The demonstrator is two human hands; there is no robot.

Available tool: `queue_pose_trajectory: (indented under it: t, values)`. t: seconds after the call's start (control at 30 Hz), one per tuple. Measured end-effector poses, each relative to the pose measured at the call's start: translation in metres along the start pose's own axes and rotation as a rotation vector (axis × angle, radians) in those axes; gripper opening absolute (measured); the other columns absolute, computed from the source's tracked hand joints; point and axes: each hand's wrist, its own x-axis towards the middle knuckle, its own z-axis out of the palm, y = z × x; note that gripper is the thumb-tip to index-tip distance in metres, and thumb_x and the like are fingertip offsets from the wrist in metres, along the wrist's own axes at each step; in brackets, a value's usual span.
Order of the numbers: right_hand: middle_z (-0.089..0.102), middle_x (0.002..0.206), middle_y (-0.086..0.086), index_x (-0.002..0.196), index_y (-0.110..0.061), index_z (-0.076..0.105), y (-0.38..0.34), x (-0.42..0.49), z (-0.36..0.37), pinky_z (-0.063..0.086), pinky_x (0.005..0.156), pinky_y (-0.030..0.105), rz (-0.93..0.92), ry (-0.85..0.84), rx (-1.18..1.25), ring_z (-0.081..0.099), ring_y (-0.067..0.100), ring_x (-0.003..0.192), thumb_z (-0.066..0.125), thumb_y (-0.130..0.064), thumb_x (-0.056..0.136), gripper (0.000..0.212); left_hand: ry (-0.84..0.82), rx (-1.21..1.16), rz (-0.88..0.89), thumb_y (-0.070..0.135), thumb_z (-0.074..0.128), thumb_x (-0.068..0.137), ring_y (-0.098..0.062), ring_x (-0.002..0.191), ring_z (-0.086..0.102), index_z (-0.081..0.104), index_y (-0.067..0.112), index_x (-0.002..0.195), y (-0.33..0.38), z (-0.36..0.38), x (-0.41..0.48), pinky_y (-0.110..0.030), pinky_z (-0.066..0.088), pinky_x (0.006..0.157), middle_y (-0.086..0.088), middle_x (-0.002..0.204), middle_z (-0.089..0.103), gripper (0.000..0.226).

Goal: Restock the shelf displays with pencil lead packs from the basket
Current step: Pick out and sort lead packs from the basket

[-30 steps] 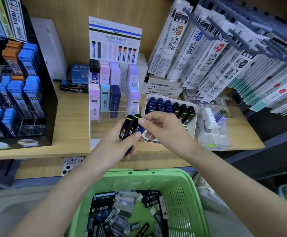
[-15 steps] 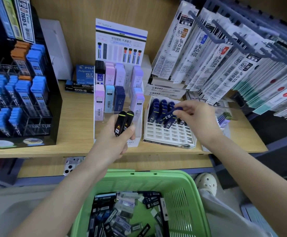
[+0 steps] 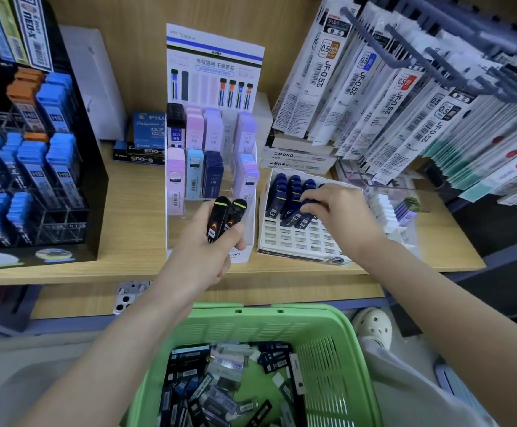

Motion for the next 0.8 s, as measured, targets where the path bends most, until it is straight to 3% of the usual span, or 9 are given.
queue_pose_trajectory:
  t: [0.17,0.3,0.4,0.5,0.57,0.7,0.8]
  values:
    - [0.055,0.108,0.005,0.114,-0.011,0.067,-0.002,0.001,0.007,0.045,0.082,0.033,-0.048,-0.016,-0.071,0.054,0.019,0.087,0.054,-0.016,0.095,0.024,-0.015,0.008,0.002,0.016,0.052,0.095,-0.011,0.045,0.033,0.053,0.032,0.11,0.0,0.001,-0.001,-0.016,0.025,0.037,0.008,0.065,0.059,0.022]
    - [0.053,0.1,-0.003,0.118,-0.011,0.061,-0.004,0.0,0.012,0.047,0.081,0.031,-0.021,0.082,-0.028,0.049,0.01,0.084,0.061,-0.016,0.091,0.028,-0.016,0.011,-0.022,0.016,0.053,0.094,-0.009,0.043,0.034,0.051,0.027,0.111,0.0,0.001,-0.002,-0.016,0.025,0.036,0.009,0.064,0.061,0.02]
    - [0.059,0.096,-0.001,0.104,-0.01,0.062,-0.004,0.001,0.013,0.047,0.076,0.034,-0.03,0.116,-0.058,0.055,0.018,0.089,0.064,-0.017,0.088,0.017,-0.002,0.02,-0.054,0.017,0.054,0.094,-0.007,0.039,0.034,0.049,0.016,0.109,-0.001,0.002,-0.001,-0.015,0.025,0.034,0.006,0.067,0.061,0.016]
    - [0.061,0.096,0.004,0.097,-0.007,0.064,-0.002,0.004,0.018,0.038,0.069,0.031,-0.108,0.141,-0.185,0.05,0.023,0.095,0.064,-0.018,0.087,0.014,-0.007,0.035,-0.049,0.018,0.054,0.094,-0.006,0.036,0.033,0.048,0.01,0.107,0.0,0.002,-0.001,-0.015,0.026,0.034,0.008,0.061,0.06,0.016]
    - [0.061,0.095,0.006,0.095,-0.007,0.065,0.0,0.005,0.019,0.035,0.07,0.029,-0.127,0.152,-0.209,0.05,0.025,0.096,0.065,-0.016,0.086,0.013,-0.013,0.043,-0.047,0.019,0.054,0.094,-0.005,0.036,0.034,0.048,0.011,0.107,0.001,0.001,-0.002,-0.015,0.027,0.035,0.009,0.06,0.06,0.016]
    - [0.059,0.097,0.01,0.1,-0.006,0.068,0.001,0.003,0.022,0.045,0.08,0.038,-0.151,0.167,-0.221,0.054,0.029,0.095,0.07,-0.016,0.082,0.021,-0.023,0.043,-0.021,0.02,0.055,0.093,-0.006,0.04,0.036,0.05,0.022,0.104,0.003,0.002,-0.004,-0.015,0.028,0.037,0.005,0.073,0.063,0.012]
    - [0.057,0.097,0.0,0.109,-0.01,0.064,-0.015,-0.007,0.02,0.04,0.079,0.021,-0.046,0.225,0.043,0.053,0.01,0.084,0.059,-0.021,0.092,0.021,-0.05,0.043,0.006,0.019,0.056,0.093,-0.008,0.043,0.037,0.052,0.025,0.105,0.004,0.003,-0.004,-0.016,0.028,0.037,0.007,0.071,0.064,0.014]
